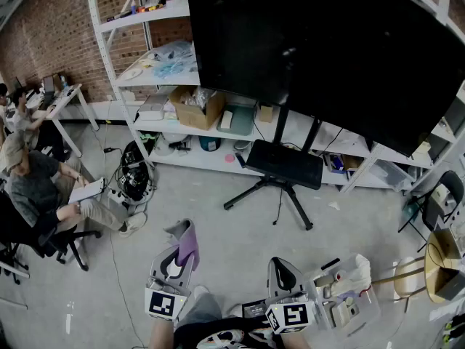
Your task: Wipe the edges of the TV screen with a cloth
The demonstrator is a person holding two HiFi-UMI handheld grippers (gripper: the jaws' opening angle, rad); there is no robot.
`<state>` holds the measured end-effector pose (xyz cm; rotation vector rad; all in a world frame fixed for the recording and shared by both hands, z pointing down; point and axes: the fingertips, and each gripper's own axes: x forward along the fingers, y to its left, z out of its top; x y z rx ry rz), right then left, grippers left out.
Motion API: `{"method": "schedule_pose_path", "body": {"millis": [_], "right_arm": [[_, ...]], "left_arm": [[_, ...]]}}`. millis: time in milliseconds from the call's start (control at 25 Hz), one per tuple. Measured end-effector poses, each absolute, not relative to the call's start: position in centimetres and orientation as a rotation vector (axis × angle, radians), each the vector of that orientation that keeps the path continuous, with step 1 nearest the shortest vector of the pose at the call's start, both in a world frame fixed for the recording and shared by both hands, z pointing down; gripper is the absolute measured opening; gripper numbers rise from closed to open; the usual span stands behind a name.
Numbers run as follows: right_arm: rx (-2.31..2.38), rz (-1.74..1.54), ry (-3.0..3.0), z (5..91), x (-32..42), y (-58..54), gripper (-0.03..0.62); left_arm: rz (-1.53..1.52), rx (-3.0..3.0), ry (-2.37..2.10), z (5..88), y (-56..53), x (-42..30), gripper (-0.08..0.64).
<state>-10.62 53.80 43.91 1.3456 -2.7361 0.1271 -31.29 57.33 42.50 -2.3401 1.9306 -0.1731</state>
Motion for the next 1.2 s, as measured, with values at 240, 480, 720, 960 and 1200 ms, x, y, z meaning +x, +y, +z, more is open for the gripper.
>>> {"method": "schedule_pose_path", "body": {"millis": [240,480,720,960,1200], "right_arm": [[1.323,0.114,-2.741,43.9,-10.9,53.1,0.029],[1.300,0.101,-2.759,43.8,-10.7,52.3,0.029],[1.316,0.188,-2.743,44.9,-10.8,50.4,0.029],[1.299,0.210,-2.723,46.1,-12.4,47.0,0.030],[1.297,0.193,-2.723,46.7,-16.6,38.9,0.030]], "left_arm": [[-0.123,-2.339,1.965,42.2,56.7,-31.2,0.104],[-0.091,-2.348,1.964,42.1,55.9,-30.8,0.104],[-0.097,-2.349,1.954,42.4,53.6,-31.1,0.104],[-0.088,-2.348,1.972,43.2,49.5,-33.1,0.104],[-0.067,-2.336,1.954,43.5,40.5,-37.2,0.104]]}}
